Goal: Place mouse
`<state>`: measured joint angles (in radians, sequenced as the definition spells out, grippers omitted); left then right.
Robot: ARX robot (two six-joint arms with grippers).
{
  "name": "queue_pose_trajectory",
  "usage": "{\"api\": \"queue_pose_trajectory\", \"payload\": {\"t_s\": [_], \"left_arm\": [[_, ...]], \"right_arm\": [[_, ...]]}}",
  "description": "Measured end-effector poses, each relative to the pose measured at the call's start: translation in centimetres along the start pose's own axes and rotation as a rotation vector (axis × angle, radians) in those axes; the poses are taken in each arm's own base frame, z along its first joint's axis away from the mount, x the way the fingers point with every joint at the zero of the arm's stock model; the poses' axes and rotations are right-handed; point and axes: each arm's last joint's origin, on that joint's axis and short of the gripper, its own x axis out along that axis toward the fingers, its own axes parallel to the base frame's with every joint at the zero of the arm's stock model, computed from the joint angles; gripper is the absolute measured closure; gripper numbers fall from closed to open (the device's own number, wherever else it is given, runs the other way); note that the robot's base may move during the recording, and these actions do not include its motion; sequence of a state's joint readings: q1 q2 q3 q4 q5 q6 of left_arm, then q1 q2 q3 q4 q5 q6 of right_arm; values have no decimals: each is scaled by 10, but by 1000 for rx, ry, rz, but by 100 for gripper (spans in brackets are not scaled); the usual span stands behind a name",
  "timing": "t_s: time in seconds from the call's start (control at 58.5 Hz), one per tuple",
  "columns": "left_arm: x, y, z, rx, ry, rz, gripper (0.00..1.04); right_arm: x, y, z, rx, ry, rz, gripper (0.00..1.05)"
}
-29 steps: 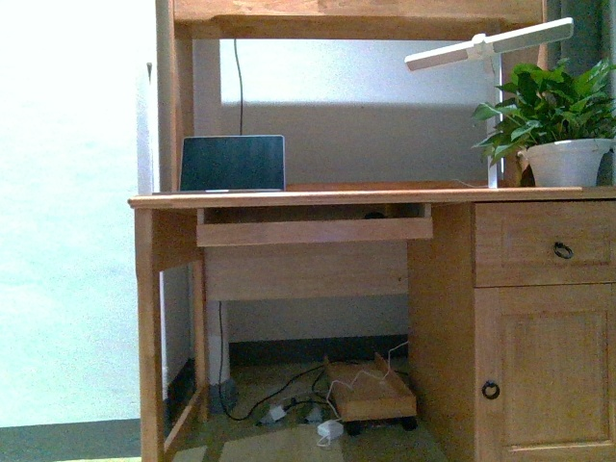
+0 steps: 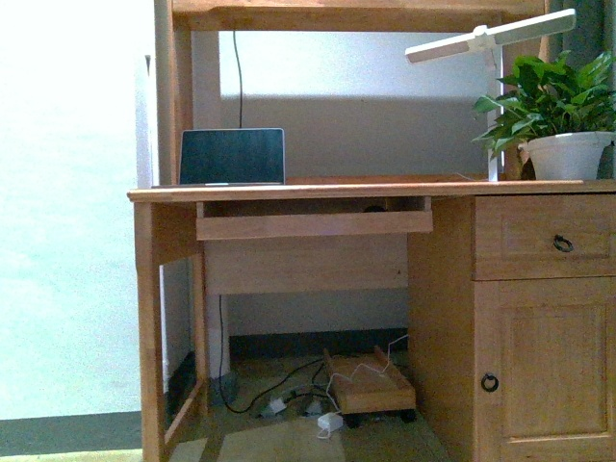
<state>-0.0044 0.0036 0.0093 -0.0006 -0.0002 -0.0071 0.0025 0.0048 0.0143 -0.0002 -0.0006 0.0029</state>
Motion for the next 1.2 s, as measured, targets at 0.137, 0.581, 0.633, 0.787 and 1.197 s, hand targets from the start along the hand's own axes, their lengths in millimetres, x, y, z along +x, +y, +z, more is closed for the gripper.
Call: {"api": "queue_pose_trajectory", "payload": {"t_s": [0.137, 0.581, 0.633, 0.787, 1.197], "left_arm": [[0, 0, 0, 0, 0, 0, 8], [0, 0, 0, 0, 0, 0, 8], [0, 0, 0, 0, 0, 0, 8], [0, 0, 0, 0, 0, 0, 8], [0, 0, 0, 0, 0, 0, 8]], "right_arm": [[0, 0, 0, 0, 0, 0, 7], [0, 0, 0, 0, 0, 0, 7], [0, 0, 0, 0, 0, 0, 7], [0, 0, 0, 0, 0, 0, 7], [0, 0, 0, 0, 0, 0, 7]]}}
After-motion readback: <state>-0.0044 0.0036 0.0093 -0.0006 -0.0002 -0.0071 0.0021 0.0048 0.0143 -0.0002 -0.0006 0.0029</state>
